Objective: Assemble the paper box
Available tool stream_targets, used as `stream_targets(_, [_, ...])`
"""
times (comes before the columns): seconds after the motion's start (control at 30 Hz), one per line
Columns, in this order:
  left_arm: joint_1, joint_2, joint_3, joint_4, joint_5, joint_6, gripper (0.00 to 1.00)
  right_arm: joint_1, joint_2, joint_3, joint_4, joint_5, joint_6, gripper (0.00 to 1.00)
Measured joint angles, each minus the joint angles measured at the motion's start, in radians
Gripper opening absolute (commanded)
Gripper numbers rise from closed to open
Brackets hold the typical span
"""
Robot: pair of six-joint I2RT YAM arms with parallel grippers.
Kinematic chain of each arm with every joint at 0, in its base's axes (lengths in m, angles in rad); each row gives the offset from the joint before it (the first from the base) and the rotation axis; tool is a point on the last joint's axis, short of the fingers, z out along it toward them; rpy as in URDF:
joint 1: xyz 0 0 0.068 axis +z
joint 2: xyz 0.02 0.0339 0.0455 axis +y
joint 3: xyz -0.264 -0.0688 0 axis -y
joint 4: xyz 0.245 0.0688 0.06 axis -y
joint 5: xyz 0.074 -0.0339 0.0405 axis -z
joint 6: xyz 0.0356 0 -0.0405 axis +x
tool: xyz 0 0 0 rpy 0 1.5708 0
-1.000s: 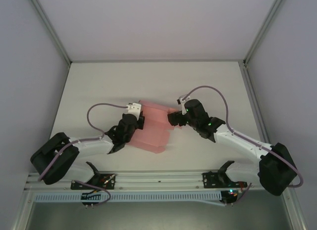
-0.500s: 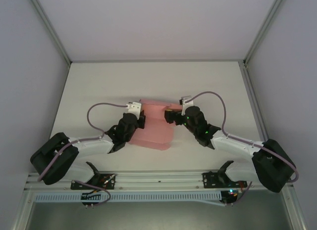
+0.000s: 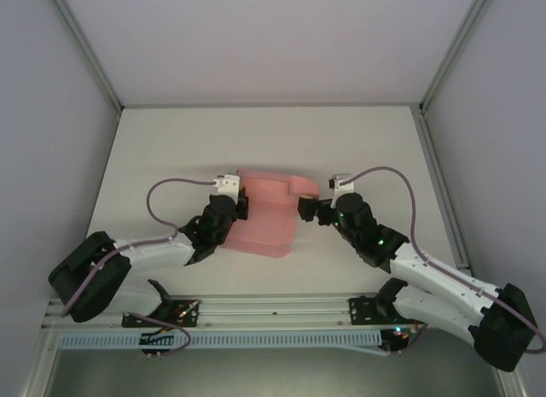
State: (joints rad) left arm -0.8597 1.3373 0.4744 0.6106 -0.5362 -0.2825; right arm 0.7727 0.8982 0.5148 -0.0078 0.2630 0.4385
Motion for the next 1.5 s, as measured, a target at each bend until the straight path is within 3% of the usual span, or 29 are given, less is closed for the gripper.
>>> stream_targets(0.4, [0.000, -0.036, 0.005, -0.008, -0.016, 0.006, 0.00, -0.020, 0.158, 0.000, -0.103, 0.026, 0.038, 1.00])
stream_targets(0.8, [0.000, -0.029, 0.009, -0.010, -0.037, 0.024, 0.00, -0.033, 0.124, -0.035, -0.149, 0.029, 0.059, 1.00])
stream_targets(1.3, [0.000, -0.030, 0.009, -0.010, -0.010, 0.026, 0.00, -0.043, 0.082, -0.080, 0.061, -0.048, 0.014, 1.00])
stream_targets(1.5, [0.003, -0.031, 0.009, -0.016, -0.010, 0.010, 0.00, -0.051, 0.069, -0.037, 0.059, -0.058, -0.020, 1.00])
